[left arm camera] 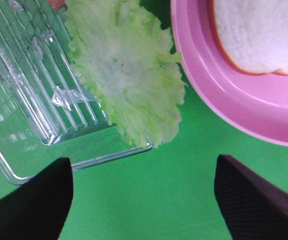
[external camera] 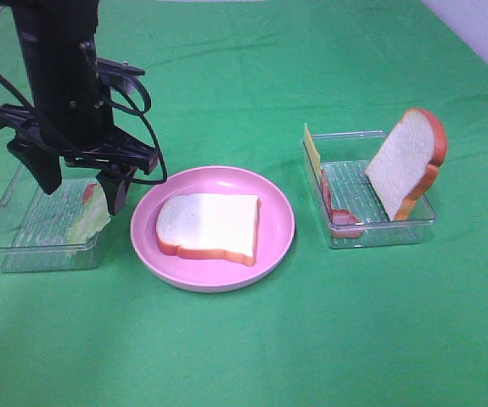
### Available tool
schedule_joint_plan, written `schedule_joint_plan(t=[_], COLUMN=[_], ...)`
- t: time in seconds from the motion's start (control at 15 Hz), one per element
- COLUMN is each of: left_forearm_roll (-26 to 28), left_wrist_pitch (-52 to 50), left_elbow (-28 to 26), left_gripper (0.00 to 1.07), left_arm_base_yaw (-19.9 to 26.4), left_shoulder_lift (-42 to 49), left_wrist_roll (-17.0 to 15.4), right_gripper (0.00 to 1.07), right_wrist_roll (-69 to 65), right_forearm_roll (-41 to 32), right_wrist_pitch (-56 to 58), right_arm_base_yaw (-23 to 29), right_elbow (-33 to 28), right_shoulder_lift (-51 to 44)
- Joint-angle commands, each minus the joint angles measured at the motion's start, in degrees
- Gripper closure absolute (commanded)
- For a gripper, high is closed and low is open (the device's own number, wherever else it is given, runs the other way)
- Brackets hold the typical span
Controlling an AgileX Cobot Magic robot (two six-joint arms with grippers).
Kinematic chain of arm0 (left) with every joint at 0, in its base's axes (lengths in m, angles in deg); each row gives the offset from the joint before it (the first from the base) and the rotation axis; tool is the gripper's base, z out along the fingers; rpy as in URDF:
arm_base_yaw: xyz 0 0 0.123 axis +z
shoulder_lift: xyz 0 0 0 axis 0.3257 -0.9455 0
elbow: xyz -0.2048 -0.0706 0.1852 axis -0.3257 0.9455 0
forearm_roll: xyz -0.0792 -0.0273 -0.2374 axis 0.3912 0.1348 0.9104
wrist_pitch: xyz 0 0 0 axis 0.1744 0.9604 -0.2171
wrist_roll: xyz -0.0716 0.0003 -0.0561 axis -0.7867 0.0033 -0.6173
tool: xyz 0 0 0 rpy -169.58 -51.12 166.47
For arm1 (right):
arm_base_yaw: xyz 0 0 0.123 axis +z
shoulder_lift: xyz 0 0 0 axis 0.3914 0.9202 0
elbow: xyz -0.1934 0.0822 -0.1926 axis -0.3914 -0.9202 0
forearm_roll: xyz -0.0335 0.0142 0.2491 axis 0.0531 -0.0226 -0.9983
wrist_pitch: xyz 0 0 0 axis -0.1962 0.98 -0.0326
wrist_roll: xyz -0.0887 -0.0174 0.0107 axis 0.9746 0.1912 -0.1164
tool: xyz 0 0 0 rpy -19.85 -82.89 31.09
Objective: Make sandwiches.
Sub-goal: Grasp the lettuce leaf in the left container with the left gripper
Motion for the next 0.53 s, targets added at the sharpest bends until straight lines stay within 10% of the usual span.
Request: schedule_joint_plan(t=[0.07,0.53], left_forearm_roll=[-1.49,-1.32], left_wrist_pitch=[1.2,-6.25], left_elbow=[0.4,0.4], left_gripper=[0.32,0.51], left_arm_base_yaw=[-0.52,-0.69], left_shoulder_lift=[-1.95,-4.24], left_wrist_roll=[-1.95,-3.27], right_gripper=[0.27,0.27], right_wrist_roll=[0.92,0.92], right_forearm_roll=[0.06,0.06], right_wrist_pitch=[-0.63,-0.63], right_arm_base_yaw=[-0.17,-0.17], right_elbow=[-0.23,-0.23], right_shoulder_lift=[-0.63,-0.63])
